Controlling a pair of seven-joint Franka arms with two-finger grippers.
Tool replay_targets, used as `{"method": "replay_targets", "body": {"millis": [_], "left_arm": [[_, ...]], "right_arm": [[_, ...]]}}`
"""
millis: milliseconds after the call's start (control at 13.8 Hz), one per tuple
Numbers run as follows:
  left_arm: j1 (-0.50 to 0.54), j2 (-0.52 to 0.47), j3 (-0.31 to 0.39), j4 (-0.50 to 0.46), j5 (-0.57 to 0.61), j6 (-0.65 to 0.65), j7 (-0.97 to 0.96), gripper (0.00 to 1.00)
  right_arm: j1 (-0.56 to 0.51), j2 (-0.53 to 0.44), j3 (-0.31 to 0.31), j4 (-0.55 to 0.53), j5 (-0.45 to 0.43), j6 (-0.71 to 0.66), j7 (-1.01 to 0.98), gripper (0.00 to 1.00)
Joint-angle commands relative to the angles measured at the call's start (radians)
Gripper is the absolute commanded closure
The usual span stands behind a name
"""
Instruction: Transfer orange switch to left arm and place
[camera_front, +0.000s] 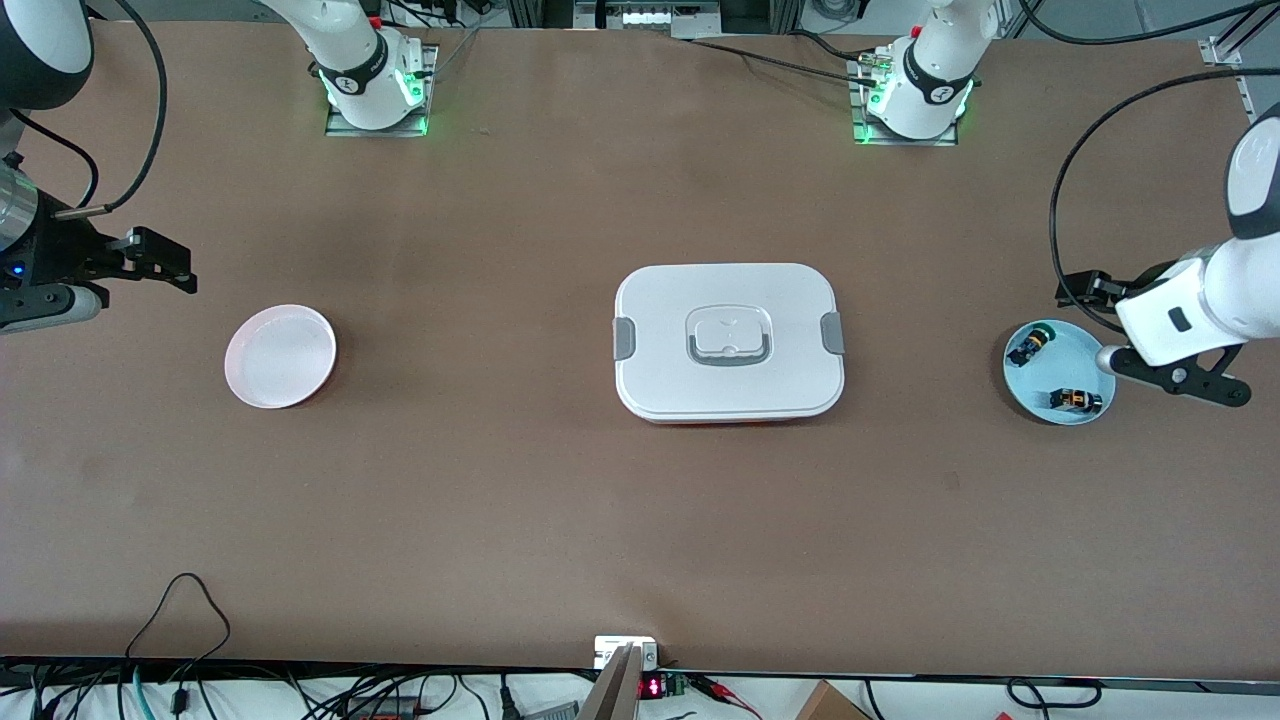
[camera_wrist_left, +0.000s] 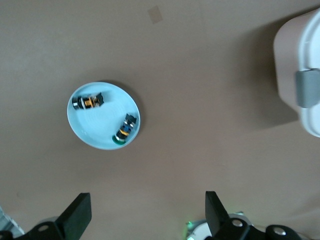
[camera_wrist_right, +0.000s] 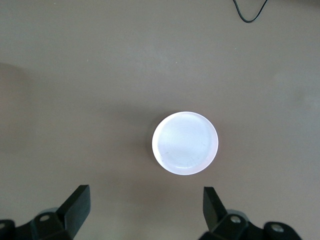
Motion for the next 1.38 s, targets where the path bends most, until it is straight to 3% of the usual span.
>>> {"method": "replay_targets", "body": {"millis": [0,145,217,507,652,870,1304], "left_arm": [[-0.055,0.017,-0.008,0.138,-0.015,-0.117,-0.150,0.00],[-0.053,0.023,0.008,0.131,-0.022,-0.107,-0.158,0.00],[-0.064,0.004,0.068,0.113,-0.060,-0.055,-0.163,0.00],[-0.315,-0.219,0.477,-0.138,-0.249,0.160,-0.163,0.00],[-0.415,-0.286,0.600,-0.273,-0.260,0.279,-0.155,0.00],[-0.455,-0.363,0.617,-0.398,-0.245,0.429,-0.151,0.00],[-0.438,-0.343,0.622,-0.395,-0.245,0.351,-0.049,0.00]], "right_arm": [[-0.001,-0.003,0.004,0.010,-0.009,-0.004,0.005,0.00],[-0.001,-0.001,0.004,0.010,-0.009,-0.004,0.004,0.00],[-0.001,-0.003,0.004,0.010,-0.007,-0.004,0.004,0.00],[-0.001,-0.003,0.004,0.012,-0.007,-0.003,0.004,0.00],[-0.001,-0.001,0.004,0.010,-0.007,-0.003,0.004,0.00],[-0.001,-0.001,0.004,0.010,-0.007,-0.003,0.005,0.00],[-0.008,0.000,0.004,0.010,-0.004,-0.001,0.004,0.00]]}}
